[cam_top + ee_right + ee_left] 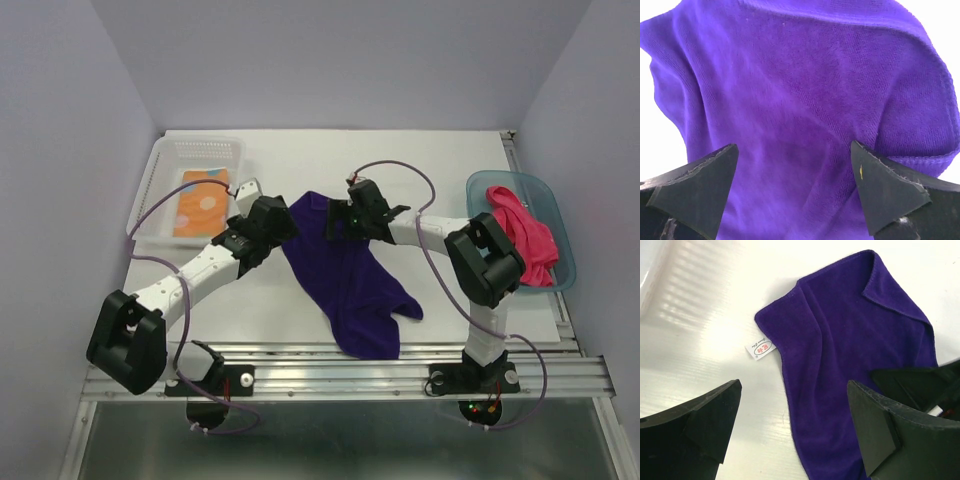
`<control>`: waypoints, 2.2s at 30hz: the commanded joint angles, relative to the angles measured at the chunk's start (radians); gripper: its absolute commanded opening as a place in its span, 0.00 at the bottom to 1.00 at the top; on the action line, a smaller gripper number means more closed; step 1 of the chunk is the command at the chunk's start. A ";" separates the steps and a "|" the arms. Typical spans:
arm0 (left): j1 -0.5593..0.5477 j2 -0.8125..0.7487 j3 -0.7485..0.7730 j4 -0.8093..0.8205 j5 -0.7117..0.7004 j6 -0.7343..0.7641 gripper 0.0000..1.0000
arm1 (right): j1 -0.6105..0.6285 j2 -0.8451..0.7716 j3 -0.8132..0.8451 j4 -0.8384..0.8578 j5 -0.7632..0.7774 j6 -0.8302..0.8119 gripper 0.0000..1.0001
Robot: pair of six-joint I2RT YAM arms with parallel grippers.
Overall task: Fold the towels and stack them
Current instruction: Flatten out the crumpled towel
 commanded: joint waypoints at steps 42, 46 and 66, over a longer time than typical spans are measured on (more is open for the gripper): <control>-0.020 0.694 0.475 0.087 0.120 0.260 0.56 | -0.101 -0.427 -0.281 -0.148 0.386 0.176 1.00; -0.022 0.720 0.499 0.075 0.125 0.257 0.48 | -0.112 -0.430 -0.289 -0.139 0.370 0.168 1.00; -0.024 0.645 0.427 0.164 0.117 0.286 0.00 | -0.124 -0.014 0.164 -0.270 0.568 -0.034 0.93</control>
